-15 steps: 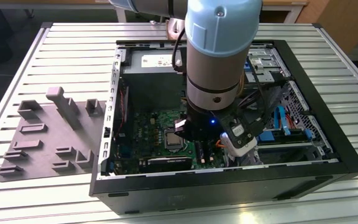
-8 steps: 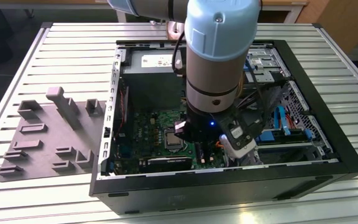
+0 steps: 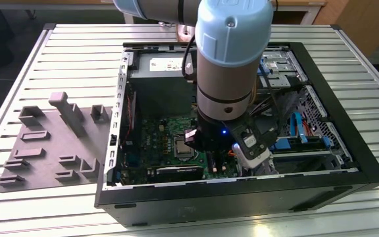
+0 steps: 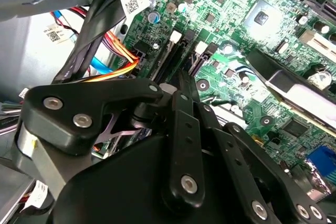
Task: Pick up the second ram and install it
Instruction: 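Press down the second ram until it locks into place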
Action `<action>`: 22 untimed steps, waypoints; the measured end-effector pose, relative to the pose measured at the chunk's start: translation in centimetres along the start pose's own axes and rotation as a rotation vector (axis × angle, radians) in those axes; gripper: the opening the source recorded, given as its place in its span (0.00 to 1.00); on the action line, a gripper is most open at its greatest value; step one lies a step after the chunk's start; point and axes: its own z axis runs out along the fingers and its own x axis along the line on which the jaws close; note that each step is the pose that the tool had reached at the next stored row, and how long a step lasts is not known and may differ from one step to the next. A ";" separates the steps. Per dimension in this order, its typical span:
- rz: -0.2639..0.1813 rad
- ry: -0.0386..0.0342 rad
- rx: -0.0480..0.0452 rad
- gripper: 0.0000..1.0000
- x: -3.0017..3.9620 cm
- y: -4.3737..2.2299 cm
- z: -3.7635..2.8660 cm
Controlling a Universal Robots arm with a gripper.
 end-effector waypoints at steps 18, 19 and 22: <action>0.000 -0.0002 -0.0009 0.11 -0.05 0.01 -0.63; 0.000 -0.0004 -0.0013 0.11 -0.07 0.02 -0.86; 0.000 -0.0002 -0.0009 0.11 -0.13 0.02 -1.68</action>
